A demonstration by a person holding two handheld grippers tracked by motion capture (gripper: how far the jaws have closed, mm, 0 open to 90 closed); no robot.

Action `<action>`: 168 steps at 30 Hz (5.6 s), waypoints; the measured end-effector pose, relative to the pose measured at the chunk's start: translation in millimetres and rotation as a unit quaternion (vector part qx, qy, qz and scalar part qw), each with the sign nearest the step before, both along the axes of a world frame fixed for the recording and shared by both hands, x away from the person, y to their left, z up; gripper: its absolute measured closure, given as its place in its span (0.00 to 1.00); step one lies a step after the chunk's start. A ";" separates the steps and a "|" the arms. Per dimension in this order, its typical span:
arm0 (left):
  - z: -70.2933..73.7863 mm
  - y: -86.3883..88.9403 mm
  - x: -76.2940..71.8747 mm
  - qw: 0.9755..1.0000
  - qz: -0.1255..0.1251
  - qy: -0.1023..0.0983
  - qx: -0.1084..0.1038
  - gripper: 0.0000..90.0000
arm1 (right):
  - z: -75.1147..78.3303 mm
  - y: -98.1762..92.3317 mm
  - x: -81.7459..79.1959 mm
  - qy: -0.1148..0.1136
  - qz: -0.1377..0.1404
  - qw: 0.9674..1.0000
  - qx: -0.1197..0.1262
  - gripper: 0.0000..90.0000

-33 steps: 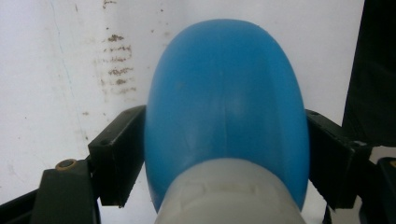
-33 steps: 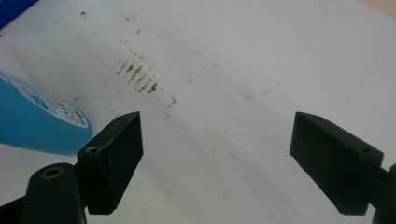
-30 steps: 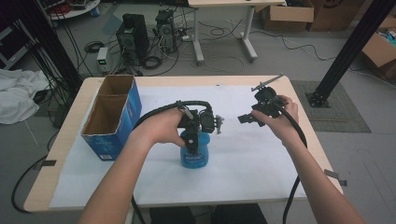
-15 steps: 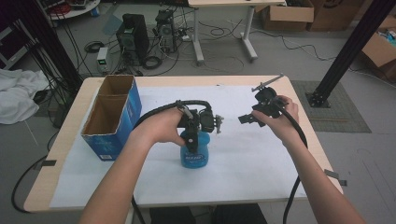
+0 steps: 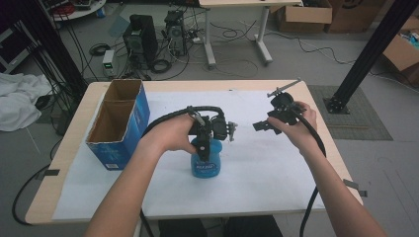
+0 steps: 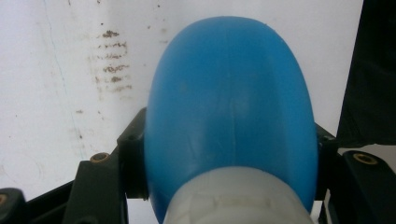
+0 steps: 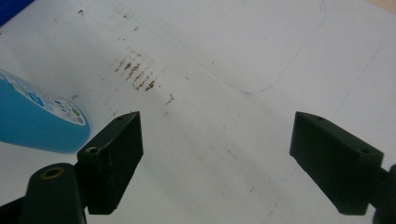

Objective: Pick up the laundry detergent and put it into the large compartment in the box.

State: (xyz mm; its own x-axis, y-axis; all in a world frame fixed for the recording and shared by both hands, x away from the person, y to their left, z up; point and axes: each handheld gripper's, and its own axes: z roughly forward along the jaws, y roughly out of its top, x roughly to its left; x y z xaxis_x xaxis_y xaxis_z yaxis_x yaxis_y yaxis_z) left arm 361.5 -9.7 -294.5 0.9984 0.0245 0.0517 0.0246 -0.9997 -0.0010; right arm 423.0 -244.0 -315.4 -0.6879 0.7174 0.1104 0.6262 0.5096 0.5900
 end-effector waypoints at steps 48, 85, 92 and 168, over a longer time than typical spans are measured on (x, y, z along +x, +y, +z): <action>115.5 26.3 21.9 0.984 0.174 -0.011 -0.021 0.42 | 4.2 -0.7 3.4 0.000 -0.002 1.000 0.002 0.19; 189.0 241.3 57.8 0.707 0.702 -0.072 -0.046 0.43 | 5.9 -3.9 9.3 0.007 -0.008 1.000 -0.002 0.20; 175.3 250.9 58.9 0.702 0.708 -0.066 -0.044 0.43 | 5.0 -4.3 10.5 0.008 -0.007 1.000 -0.003 0.20; 6.0 256.5 71.7 0.722 0.692 -0.014 -0.005 0.40 | -11.5 -2.8 11.0 0.022 -0.006 1.000 -0.004 0.20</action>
